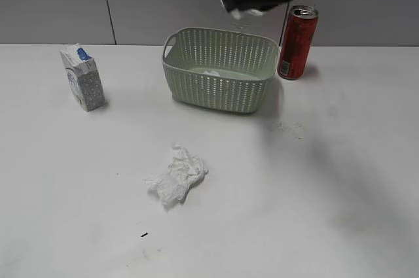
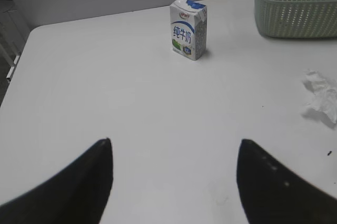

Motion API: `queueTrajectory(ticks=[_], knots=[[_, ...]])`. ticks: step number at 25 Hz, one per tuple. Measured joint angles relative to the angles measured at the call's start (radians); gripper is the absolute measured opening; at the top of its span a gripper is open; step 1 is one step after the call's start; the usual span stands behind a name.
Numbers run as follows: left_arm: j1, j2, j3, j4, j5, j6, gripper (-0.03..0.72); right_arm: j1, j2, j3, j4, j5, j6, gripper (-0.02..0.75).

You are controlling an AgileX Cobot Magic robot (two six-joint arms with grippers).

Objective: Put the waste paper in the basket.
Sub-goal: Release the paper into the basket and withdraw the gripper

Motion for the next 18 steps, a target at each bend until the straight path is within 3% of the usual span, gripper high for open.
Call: queueTrajectory(ticks=[10, 12, 17, 18], knots=[[0.000, 0.000, 0.000, 0.000, -0.001, 0.000, 0.526, -0.033, 0.262, -0.054, 0.001, -0.223, 0.093, 0.020], [0.000, 0.000, 0.000, 0.000, -0.001, 0.000, 0.526, -0.052, 0.286, -0.054, 0.004, -0.228, 0.111, 0.097], [0.000, 0.000, 0.000, 0.000, -0.001, 0.000, 0.522, -0.071, 0.296, -0.059, 0.007, -0.169, 0.120, 0.516], [0.000, 0.000, 0.000, 0.000, -0.001, 0.000, 0.521, -0.071, 0.296, -0.068, 0.008, -0.131, 0.121, 0.571]])
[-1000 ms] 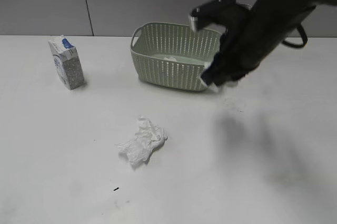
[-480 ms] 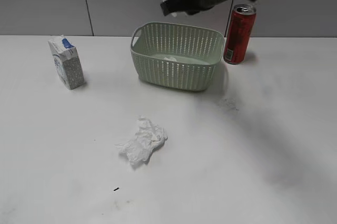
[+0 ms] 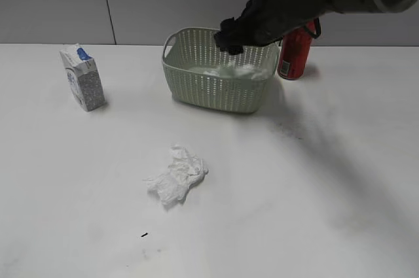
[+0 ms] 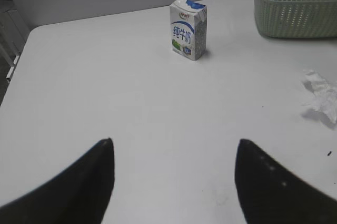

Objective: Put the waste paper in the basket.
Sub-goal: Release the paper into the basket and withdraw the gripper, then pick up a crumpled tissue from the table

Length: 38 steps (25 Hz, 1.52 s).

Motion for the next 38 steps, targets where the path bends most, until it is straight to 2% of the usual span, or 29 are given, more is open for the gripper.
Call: queueTrajectory(ticks=[2, 5, 9, 14, 18, 22, 29, 34, 36, 38], knots=[[0.000, 0.000, 0.000, 0.000, 0.000, 0.000, 0.522, 0.000, 0.000, -0.029, 0.005, 0.090, 0.000, 0.616], [0.000, 0.000, 0.000, 0.000, 0.000, 0.000, 0.522, 0.000, 0.000, -0.114, 0.045, 0.250, 0.002, 0.631], [0.000, 0.000, 0.000, 0.000, 0.000, 0.000, 0.522, 0.000, 0.000, -0.295, 0.068, 0.509, 0.002, 0.624], [0.000, 0.000, 0.000, 0.000, 0.000, 0.000, 0.522, -0.010, -0.003, -0.515, 0.039, 0.826, -0.006, 0.586], [0.000, 0.000, 0.000, 0.000, 0.000, 0.000, 0.522, -0.039, -0.036, -0.554, 0.029, 0.899, -0.006, 0.581], [0.000, 0.000, 0.000, 0.000, -0.002, 0.000, 0.522, -0.095, -0.100, -0.524, 0.027, 0.908, -0.030, 0.581], [0.000, 0.072, -0.006, -0.049, -0.013, 0.013, 0.522, -0.314, -0.277, -0.358, 0.026, 0.912, -0.038, 0.581], [0.000, 0.283, -0.054, -0.115, -0.128, 0.144, 0.522, -0.443, -0.439, -0.183, 0.018, 0.913, -0.051, 0.580], [-0.001, 0.388, -0.075, -0.147, -0.177, 0.233, 0.522, -0.461, -0.498, -0.098, 0.011, 0.913, -0.056, 0.579], [-0.024, 0.502, -0.097, -0.171, -0.225, 0.272, 0.522, -0.466, -0.558, -0.015, 0.004, 0.914, -0.065, 0.579]])
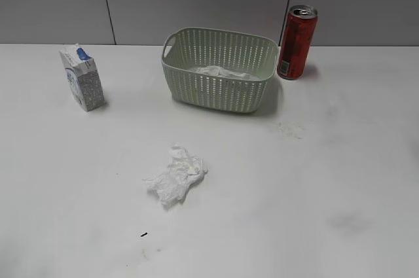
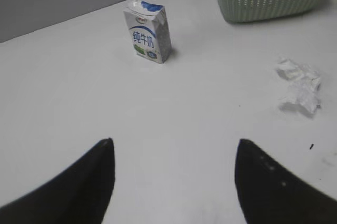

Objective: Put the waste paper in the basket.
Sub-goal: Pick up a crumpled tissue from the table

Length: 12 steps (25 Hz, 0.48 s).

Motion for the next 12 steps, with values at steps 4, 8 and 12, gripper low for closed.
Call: queueTrajectory(ticks=[4, 8, 12], knots=[[-0.088, 0.227, -0.081, -0.017, -0.040, 0.042, 0.522, 0.000, -0.138, 0.190, 0.000, -0.031, -0.007, 0.578], [-0.176, 0.460, -0.196, -0.014, -0.040, 0.063, 0.522, 0.000, -0.294, 0.384, 0.023, -0.105, -0.008, 0.578], [-0.260, 0.678, -0.317, -0.009, -0.041, 0.067, 0.522, 0.000, -0.455, 0.563, 0.038, -0.150, -0.009, 0.578]])
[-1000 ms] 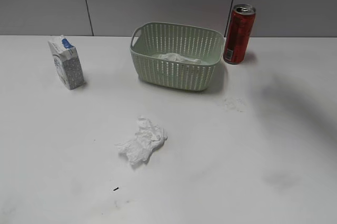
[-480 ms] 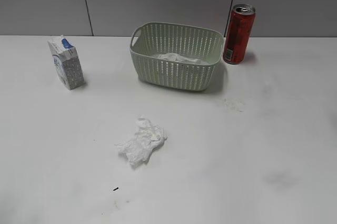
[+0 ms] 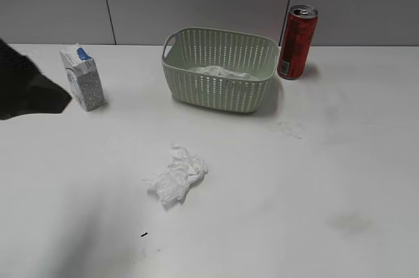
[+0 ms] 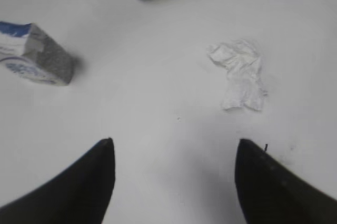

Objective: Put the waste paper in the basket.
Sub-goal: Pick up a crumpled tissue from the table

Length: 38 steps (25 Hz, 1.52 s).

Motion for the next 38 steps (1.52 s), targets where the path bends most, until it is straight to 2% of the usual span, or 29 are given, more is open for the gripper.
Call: queueTrajectory(ticks=[8, 17, 23, 31, 38], knots=[[-0.182, 0.383, -0.205, 0.043, 0.019, 0.002, 0.522, 0.000, -0.349, 0.265, 0.002, -0.049, 0.000, 0.575], [-0.256, 0.683, -0.309, 0.077, 0.036, 0.002, 0.536, 0.000, -0.706, 0.466, 0.002, -0.056, 0.000, 0.574], [-0.268, 0.783, -0.364, 0.082, 0.034, 0.002, 0.615, 0.000, -0.882, 0.564, 0.002, -0.082, 0.000, 0.574], [-0.268, 0.874, -0.416, 0.082, -0.013, 0.002, 0.605, 0.000, -1.014, 0.574, 0.002, -0.093, 0.000, 0.574], [-0.268, 0.932, -0.418, 0.082, -0.035, 0.002, 0.588, 0.000, -1.021, 0.574, 0.002, -0.095, 0.000, 0.574]])
